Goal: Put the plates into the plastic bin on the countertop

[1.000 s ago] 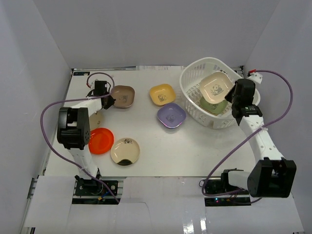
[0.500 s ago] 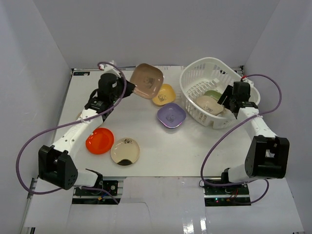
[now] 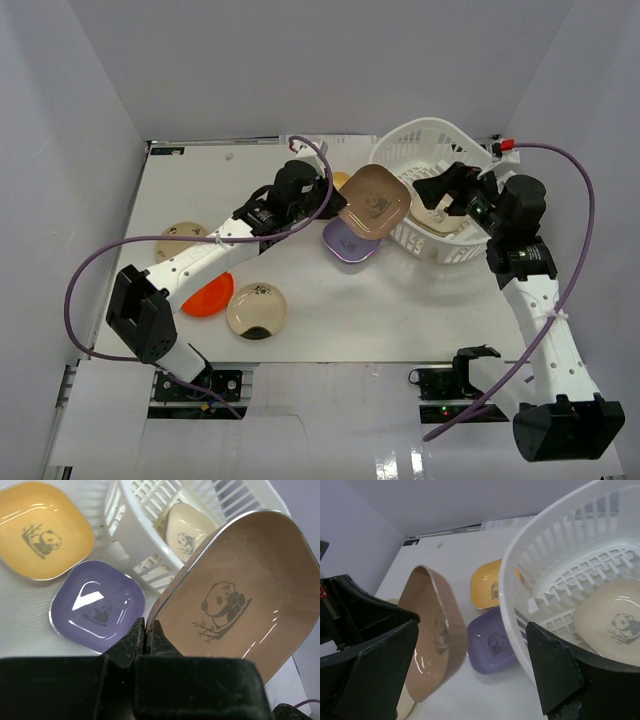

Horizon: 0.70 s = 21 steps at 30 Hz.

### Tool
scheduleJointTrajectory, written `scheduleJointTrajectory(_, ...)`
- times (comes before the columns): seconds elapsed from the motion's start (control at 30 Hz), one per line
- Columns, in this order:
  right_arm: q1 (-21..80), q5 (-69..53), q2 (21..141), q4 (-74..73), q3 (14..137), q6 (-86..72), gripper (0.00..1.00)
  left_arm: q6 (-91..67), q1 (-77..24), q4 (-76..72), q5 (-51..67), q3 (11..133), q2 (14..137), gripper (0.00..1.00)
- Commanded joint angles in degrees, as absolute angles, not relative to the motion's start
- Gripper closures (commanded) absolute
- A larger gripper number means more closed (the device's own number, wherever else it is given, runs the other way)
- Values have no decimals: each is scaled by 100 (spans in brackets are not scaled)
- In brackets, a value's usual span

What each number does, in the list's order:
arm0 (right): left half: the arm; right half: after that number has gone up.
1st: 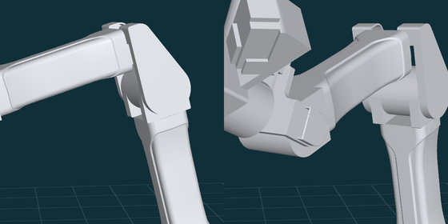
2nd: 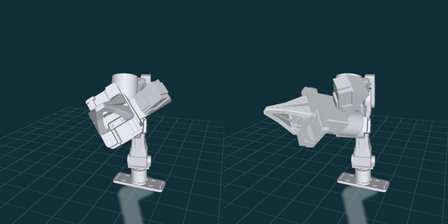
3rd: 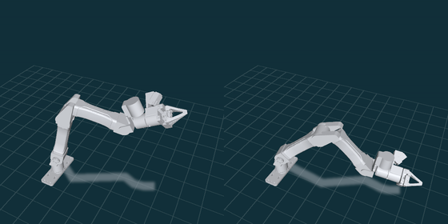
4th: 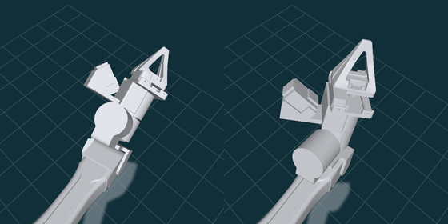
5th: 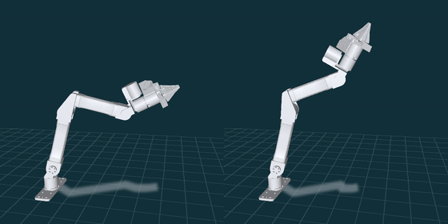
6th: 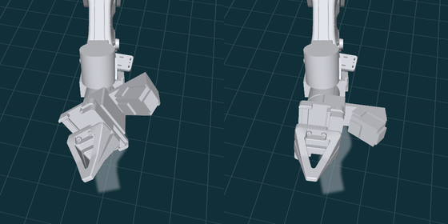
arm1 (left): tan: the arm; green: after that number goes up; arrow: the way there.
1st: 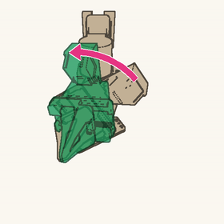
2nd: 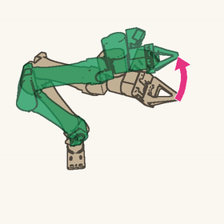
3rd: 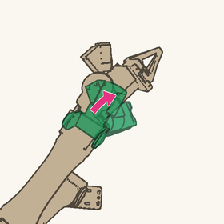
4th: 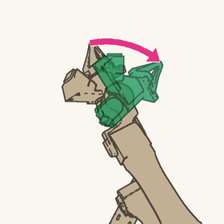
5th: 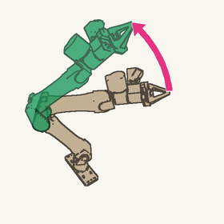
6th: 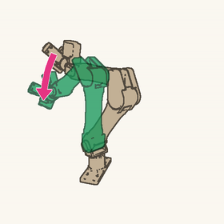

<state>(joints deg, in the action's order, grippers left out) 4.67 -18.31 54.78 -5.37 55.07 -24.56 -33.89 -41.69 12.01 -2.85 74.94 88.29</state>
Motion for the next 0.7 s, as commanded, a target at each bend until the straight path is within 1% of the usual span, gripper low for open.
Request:
scheduleJointTrajectory(0.0,912,-2234,5739,-718,5738,-2444,6,-3252,-4455,1142,-527,7997,8920,100)
scheduleJointTrajectory(0.03,1053,-2058,5948,-886,5948,-2243,5,-3235,-4534,1151,-553,8050,8964,100)
scheduleJointTrajectory(0.07,1290,-1813,6063,-1079,6072,-2137,1,-3208,-4674,1151,-562,8120,9008,100)
scheduleJointTrajectory(0.1,1362,-1741,6160,-1229,6178,-2049,0,-3182,-4719,1169,-615,8173,9044,100)
scheduleJointTrajectory(0.13,1406,-1662,6248,-1396,6257,-1978,8,-3138,-4789,1186,-650,8261,9096,100)
scheduleJointTrajectory(0.17,1458,-1400,6240,-1406,6240,-1978,28,-3129,-4807,1195,-659,8270,9105,100)
scheduleJointTrajectory(0.2,1468,-1250,6205,-1389,6214,-1978,40,-3120,-4825,1195,-659,8271,9114,100)
scheduleJointTrajectory(0.23,1476,-1100,6127,-1328,6170,-2012,57,-3103,-4825,1187,-659,8236,9079,100)
scheduleJointTrajectory(0.27,1477,-846,6100,-1310,6135,-2013,82,-3085,-4825,1195,-685,8201,9053,93)
scheduleJointTrajectory(0.3,1477,-713,6082,-1318,6143,-2021,91,-3059,-4825,1195,-738,8148,9018,81)
scheduleJointTrajectory(0.37,1468,-336,6091,-1292,6205,-2013,92,-3015,-4825,1195,-992,7894,8834,49)
scheduleJointTrajectory(0.4,1468,-169,6134,-1292,6257,-1987,92,-2997,-4825,1204,-1124,7779,8737,25)
scheduleJointTrajectory(0.43,1468,-36,6265,-1292,6319,-1960,92,-2997,-4816,1204,-1369,7648,8641,17)
scheduleJointTrajectory(0.5,1276,674,6528,-1292,6538,-1855,92,-3058,-4808,1248,-1677,7087,8185,4)
scheduleJointTrajectory(0.53,1274,677,6626,-1292,6609,-1837,92,-3059,-4790,1283,-1679,7084,8183,3)
scheduleJointTrajectory(0.63,591,931,6977,-1231,6706,-1959,92,-3085,-4772,1475,-1828,6584,7727,2)
scheduleJointTrajectory(0.67,206,984,7066,-1196,6697,-2003,92,-3076,-4772,1555,-1915,6409,7525,2)
